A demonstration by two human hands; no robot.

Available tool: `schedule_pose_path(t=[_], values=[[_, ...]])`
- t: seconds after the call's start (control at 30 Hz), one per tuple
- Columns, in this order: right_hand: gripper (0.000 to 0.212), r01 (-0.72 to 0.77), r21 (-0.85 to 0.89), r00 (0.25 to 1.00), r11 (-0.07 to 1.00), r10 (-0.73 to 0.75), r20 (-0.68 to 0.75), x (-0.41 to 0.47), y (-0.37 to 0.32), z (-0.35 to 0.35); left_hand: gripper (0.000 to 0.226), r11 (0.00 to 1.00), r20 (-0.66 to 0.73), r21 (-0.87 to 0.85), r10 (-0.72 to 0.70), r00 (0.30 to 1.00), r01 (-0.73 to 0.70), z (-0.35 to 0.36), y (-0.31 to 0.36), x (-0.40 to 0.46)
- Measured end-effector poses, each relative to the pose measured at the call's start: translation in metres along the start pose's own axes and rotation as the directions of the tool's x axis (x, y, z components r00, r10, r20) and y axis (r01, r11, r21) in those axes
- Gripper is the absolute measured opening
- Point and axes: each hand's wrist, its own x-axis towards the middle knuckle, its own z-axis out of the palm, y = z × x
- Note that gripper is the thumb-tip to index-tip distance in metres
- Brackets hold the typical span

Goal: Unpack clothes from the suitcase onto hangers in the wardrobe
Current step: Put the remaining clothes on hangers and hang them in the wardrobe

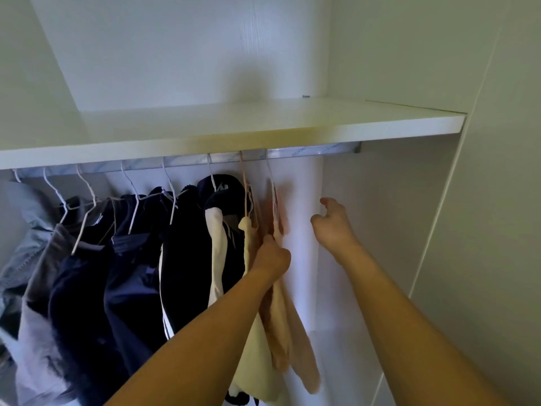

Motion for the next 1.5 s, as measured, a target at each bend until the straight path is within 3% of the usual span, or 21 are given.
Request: schedule_pose_path(t=[0.1,0.17,0.3,0.4,0.6,0.8,0.97,1.1,1.23,1.3,1.37,1.43,1.5], values=[[0.056,0.013,0.014,1.0,1.0,-0.013,0.02,-0.015,0.005,0.011,0.033,0.997,-0.045,-0.021,0.076,0.996,-0.077,-0.001,-0.008,-0.02],[0.054,0.021,0.045,0.999,0.999,-0.022,0.024,-0.026,0.003,0.02,0.019,0.978,-0.149,-0.053,0.192,0.97,-0.202,-0.007,-0.011,-0.031],[0.041,0.13,0.14,0.991,0.982,-0.125,-0.049,-0.045,-0.016,0.041,0.019,0.876,-0.45,-0.126,0.367,0.814,-0.465,-0.053,-0.002,-0.054],[0.036,0.232,0.163,0.972,0.959,-0.221,-0.085,-0.061,-0.038,0.07,0.025,0.846,-0.583,-0.103,0.375,0.721,-0.523,-0.103,-0.012,-0.067],[0.043,0.533,0.108,0.844,0.839,-0.536,-0.005,-0.122,-0.062,0.159,0.033,0.958,-0.672,-0.101,0.134,0.729,-0.269,-0.163,-0.11,-0.112],[0.048,0.551,0.198,0.726,0.811,-0.583,0.365,-0.234,-0.042,0.254,0.024,0.976,-0.675,-0.206,-0.197,0.711,0.075,-0.195,-0.228,-0.203],[0.046,0.574,0.214,0.533,0.79,-0.56,0.634,-0.332,-0.015,0.309,0.026,0.854,-0.566,-0.387,-0.518,0.641,0.348,-0.209,-0.321,-0.314],[0.045,0.665,0.177,0.275,0.725,-0.458,0.845,-0.424,0.005,0.341,0.033,0.679,-0.413,-0.488,-0.733,0.541,0.548,-0.219,-0.379,-0.417],[0.043,0.713,0.247,0.005,0.657,-0.357,0.934,-0.511,0.009,0.361,0.024,0.482,-0.329,-0.651,-0.875,0.355,0.586,-0.229,-0.434,-0.5],[0.044,0.707,0.282,-0.132,0.648,-0.271,0.953,-0.558,0.001,0.375,0.029,0.469,-0.322,-0.596,-0.883,0.341,0.652,-0.241,-0.456,-0.548],[0.045,0.686,0.289,-0.216,0.668,-0.192,0.957,-0.6,-0.012,0.389,0.018,0.403,-0.314,-0.677,-0.915,0.254,0.615,-0.259,-0.47,-0.586],[0.049,0.673,0.283,-0.261,0.683,-0.139,0.955,-0.641,-0.029,0.405,0.026,0.373,-0.347,-0.633,-0.92,0.182,0.678,-0.279,-0.483,-0.623],[0.051,0.666,0.295,-0.294,0.685,-0.123,0.948,-0.683,-0.048,0.426,0.023,0.361,-0.347,-0.64,-0.924,0.164,0.678,-0.305,-0.501,-0.659]])
